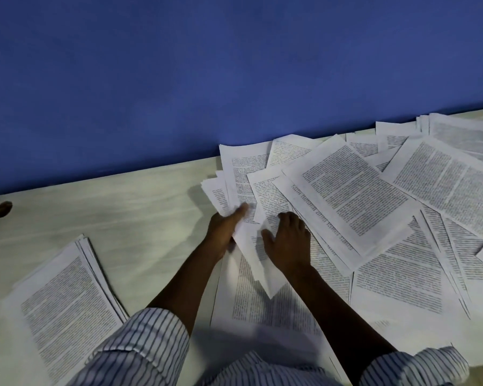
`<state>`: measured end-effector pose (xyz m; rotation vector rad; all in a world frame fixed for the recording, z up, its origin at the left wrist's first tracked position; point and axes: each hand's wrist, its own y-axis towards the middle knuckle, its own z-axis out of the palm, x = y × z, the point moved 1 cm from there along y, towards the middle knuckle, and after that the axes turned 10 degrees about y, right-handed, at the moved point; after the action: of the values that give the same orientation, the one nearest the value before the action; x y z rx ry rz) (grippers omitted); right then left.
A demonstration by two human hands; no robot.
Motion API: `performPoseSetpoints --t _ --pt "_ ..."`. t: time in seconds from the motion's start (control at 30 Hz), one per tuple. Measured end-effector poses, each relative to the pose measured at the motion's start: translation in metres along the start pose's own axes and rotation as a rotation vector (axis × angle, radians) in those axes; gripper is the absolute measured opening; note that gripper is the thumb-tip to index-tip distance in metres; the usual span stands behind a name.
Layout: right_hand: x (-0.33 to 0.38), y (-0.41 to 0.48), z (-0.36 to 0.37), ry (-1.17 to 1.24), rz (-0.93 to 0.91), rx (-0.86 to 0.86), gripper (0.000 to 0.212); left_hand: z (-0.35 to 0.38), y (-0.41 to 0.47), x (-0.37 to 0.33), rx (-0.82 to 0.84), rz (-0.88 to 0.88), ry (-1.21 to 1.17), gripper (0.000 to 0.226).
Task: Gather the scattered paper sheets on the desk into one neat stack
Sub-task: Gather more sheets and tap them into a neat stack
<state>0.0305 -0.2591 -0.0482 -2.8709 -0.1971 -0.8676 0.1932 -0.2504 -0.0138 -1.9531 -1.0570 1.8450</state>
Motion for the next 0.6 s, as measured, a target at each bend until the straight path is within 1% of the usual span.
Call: performPoseSetpoints --t 0.03,0.1,0.17,0.2,0.27,0.33,0.43,0.53,0.6 --pt "0.0 0.002 0.0 0.002 -0.008 -0.02 0.058 0.003 0.001 0.003 -0.033 0.012 0.114 0.029" --pt "-0.003 0.008 -0.006 0.009 -0.011 -0.064 0.06 0.004 0.003 0.009 -0.072 0.015 0.189 0.028" --pt "-0.01 0.018 -0.015 -0.021 0.018 -0.08 0.068 -0.001 0.007 0.012 -0.083 -0.019 0.164 0.032" --pt "-0.014 0.022 -0.019 -0.054 0.046 -0.06 0.073 -0.006 0.009 0.013 -0.083 -0.037 0.152 0.031" --pt "-0.027 0.03 -0.028 -0.117 0.121 -0.016 0.081 -0.015 0.014 0.014 -0.048 -0.04 0.124 0.028" --pt "-0.04 0.034 -0.035 -0.158 0.171 0.012 0.084 -0.022 0.018 0.013 0.016 -0.014 0.107 0.035" --pt "-0.053 0.038 -0.042 -0.196 0.193 0.029 0.081 -0.025 0.024 0.015 0.099 0.017 0.098 0.042" --pt "-0.053 0.042 -0.04 -0.276 0.179 0.092 0.075 -0.023 0.029 0.019 0.129 0.023 0.064 0.047" --pt "-0.051 0.045 -0.042 -0.291 0.169 0.093 0.069 -0.021 0.027 0.02 0.149 0.017 0.036 0.046"
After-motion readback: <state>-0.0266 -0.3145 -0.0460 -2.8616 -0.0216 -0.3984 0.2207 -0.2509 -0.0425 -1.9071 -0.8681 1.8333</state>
